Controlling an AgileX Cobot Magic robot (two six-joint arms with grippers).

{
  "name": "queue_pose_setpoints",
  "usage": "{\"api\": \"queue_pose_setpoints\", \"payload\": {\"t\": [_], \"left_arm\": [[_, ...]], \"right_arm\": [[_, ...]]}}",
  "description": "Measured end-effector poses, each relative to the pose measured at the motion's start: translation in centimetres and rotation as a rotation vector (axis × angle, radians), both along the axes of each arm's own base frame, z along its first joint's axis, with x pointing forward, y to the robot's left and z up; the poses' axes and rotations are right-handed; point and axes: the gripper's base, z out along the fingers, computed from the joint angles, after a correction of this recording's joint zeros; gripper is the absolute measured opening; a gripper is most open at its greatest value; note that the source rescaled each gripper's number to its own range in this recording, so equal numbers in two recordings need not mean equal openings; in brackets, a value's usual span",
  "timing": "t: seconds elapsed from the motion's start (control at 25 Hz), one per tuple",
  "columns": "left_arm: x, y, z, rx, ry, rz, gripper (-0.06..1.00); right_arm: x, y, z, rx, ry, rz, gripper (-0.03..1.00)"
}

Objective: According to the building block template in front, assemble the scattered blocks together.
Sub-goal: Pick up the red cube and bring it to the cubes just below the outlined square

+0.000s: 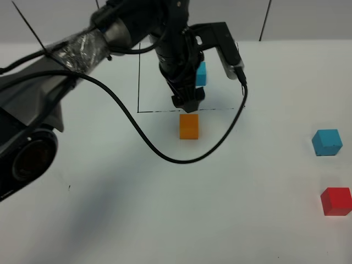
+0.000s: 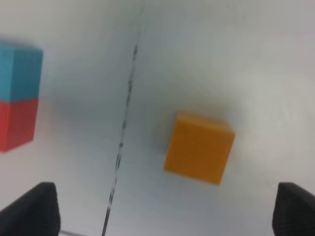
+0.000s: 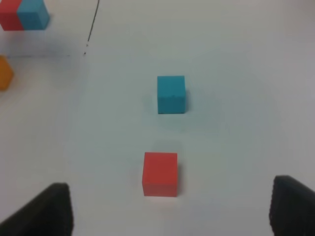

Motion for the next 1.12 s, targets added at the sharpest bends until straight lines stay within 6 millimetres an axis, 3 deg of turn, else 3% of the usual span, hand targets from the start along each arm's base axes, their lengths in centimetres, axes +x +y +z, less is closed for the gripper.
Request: {"api": "queue_pose_setpoints", "payload": {"t": [0.28, 0.48, 0.68, 1.12], "left_arm": [[-0.1, 9.3, 2.1, -0.028, -0.027, 0.253, 1.00], [-2.9, 14.9, 4.0, -0.091, -0.109, 0.430, 1.00], [-7.2, 17.7, 6.7, -0.110, -0.142, 0.565, 1.00], [-18.2, 22.4, 10.4, -0.177, -0.295, 0.854, 0.99]], "right_arm": [[0.0, 0.0, 0.0, 0.000, 0.000, 0.000, 0.64], [0.0, 0.0, 0.0, 0.000, 0.000, 0.000, 0.64], [0.0, 0.0, 0.0, 0.000, 0.000, 0.000, 0.64], [0.0, 0.0, 0.0, 0.000, 0.000, 0.000, 0.64]]}}
